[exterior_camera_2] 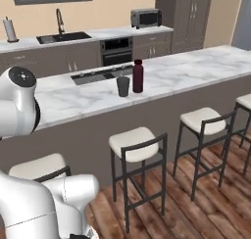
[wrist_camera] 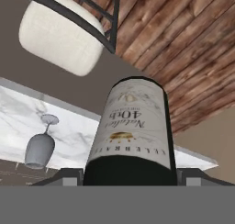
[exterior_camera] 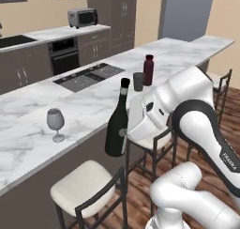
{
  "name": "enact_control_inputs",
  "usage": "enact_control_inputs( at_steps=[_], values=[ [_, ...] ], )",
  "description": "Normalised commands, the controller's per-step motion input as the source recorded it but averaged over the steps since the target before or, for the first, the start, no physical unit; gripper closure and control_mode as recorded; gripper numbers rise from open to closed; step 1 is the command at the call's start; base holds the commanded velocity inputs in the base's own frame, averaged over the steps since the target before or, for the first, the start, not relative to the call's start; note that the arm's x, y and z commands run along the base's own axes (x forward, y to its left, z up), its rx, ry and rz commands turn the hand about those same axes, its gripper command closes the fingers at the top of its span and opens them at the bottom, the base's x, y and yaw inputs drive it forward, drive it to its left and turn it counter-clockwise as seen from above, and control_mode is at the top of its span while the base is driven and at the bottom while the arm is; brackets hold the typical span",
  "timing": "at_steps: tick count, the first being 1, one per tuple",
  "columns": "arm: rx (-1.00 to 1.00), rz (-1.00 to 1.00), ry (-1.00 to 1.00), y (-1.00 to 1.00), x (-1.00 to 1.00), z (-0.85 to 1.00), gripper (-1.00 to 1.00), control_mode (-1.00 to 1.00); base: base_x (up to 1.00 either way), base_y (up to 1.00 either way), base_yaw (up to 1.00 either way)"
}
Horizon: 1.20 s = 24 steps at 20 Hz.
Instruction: There is a wine glass and glass cup on the dining counter. Place the wine bottle next to the wine glass and the juice bottle next to the glass cup.
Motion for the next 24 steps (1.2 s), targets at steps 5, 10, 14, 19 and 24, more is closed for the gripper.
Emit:
enact_control_inputs(
  at_steps=[5, 10, 14, 19, 24],
  values=[
    [0.00, 0.00, 0.00, 0.00, 0.00, 0.00, 1.00, 1.00, 0.11, 0.07, 0.38],
    [0.00, 0.00, 0.00, 0.00, 0.00, 0.00, 1.00, 1.00, 0.08, 0.00, 0.40],
    [0.00, 0.00, 0.00, 0.00, 0.00, 0.00, 1.00, 1.00, 0.23, 0.00, 0.24],
    [0.00, 0.00, 0.00, 0.00, 0.00, 0.00, 1.00, 1.00, 0.35, 0.02, 0.05],
    [0.00, 0.18, 0.00, 0.15, 0.14, -0.01, 1.00, -1.00, 0.05, 0.02, 0.01]
  ],
)
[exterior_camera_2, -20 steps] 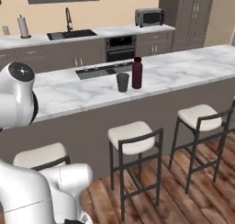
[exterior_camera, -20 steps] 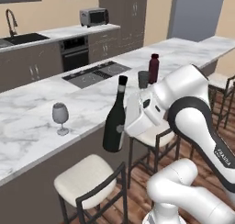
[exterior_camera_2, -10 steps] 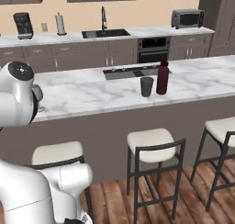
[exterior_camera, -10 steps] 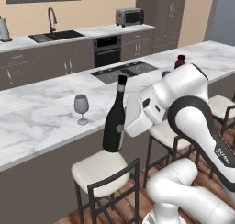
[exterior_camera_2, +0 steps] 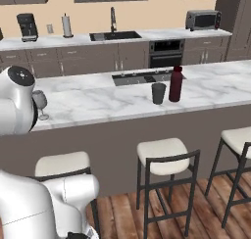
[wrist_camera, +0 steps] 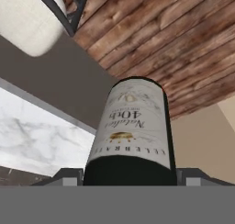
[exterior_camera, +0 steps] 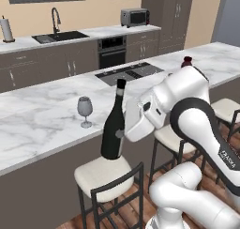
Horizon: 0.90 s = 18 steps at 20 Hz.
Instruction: There is a wine glass and glass cup on the dining counter. Place the wine bottle next to the wine glass and the juice bottle next to the glass cup.
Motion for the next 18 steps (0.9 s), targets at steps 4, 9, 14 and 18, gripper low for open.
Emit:
enact_control_inputs(
  at_steps=[4, 9, 14, 18],
  values=[
    [0.00, 0.14, -0.01, -0.21, 0.51, 0.34, 1.00, -1.00, 0.00, 0.00, 0.00],
    [-0.08, 0.01, 0.00, -0.71, 0.89, 0.19, 1.00, -1.00, 0.00, 0.00, 0.00],
    [-0.20, 0.01, 0.00, -0.63, 0.86, -0.01, 1.00, -1.00, 0.00, 0.00, 0.00],
    [-0.13, 0.01, -0.06, -0.42, 0.95, -0.01, 1.00, -1.00, 0.00, 0.00, 0.00]
  ],
)
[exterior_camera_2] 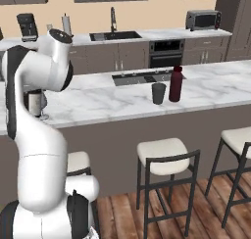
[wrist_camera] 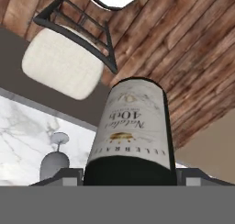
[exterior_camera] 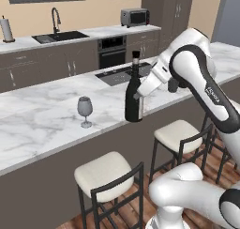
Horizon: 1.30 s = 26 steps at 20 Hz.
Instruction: There is a wine glass and glass cup on the dining counter. Place the wine bottle next to the wine glass and the juice bottle next to the glass cup.
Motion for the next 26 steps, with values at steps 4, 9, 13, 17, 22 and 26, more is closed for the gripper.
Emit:
enact_control_inputs(
  at_steps=[4, 9, 13, 17, 22, 26],
  values=[
    [-0.13, 0.03, -0.13, -0.27, 0.90, -0.21, 1.00, -1.00, 0.00, 0.00, 0.00],
    [-0.15, 0.09, -0.19, -0.11, 0.91, -0.75, 1.00, -1.00, 0.00, 0.00, 0.00],
    [-0.04, 0.10, -0.16, -0.09, 0.83, -0.59, 1.00, -1.00, 0.00, 0.00, 0.00],
    [0.00, 0.06, -0.14, 0.00, 0.61, -0.51, 1.00, -1.00, 0.00, 0.00, 0.00],
    [-0.01, 0.05, -0.17, 0.00, 0.55, -0.58, 1.00, -1.00, 0.00, 0.00, 0.00],
    [-0.01, 0.03, -0.13, 0.00, 0.41, -0.30, 1.00, -1.00, 0.00, 0.00, 0.00]
  ],
)
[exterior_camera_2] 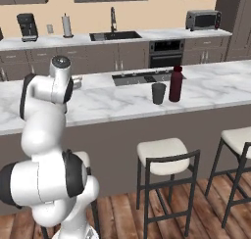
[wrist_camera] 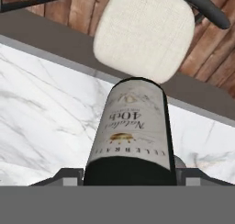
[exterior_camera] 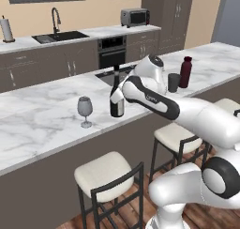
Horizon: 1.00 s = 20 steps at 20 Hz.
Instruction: There is a wine glass and glass cup on the dining counter. Place the wine bottle next to the wine glass and the juice bottle next to the glass cup.
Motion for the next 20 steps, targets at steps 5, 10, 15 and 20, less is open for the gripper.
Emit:
enact_control_inputs(
  at_steps=[5, 10, 15, 20],
  values=[
    [0.00, 0.00, -0.12, 0.00, 0.26, -0.15, 1.00, -1.00, 0.00, 0.00, 0.00],
    [0.00, 0.00, -0.07, 0.00, 0.12, -0.30, 1.00, -1.00, 0.00, 0.00, 0.00],
    [0.00, 0.00, -0.01, 0.00, 0.33, -0.23, 1.00, -1.00, 0.00, 0.00, 0.00],
    [0.00, 0.00, 0.00, 0.00, 0.34, -0.20, 1.00, -1.00, 0.00, 0.00, 0.00]
  ],
)
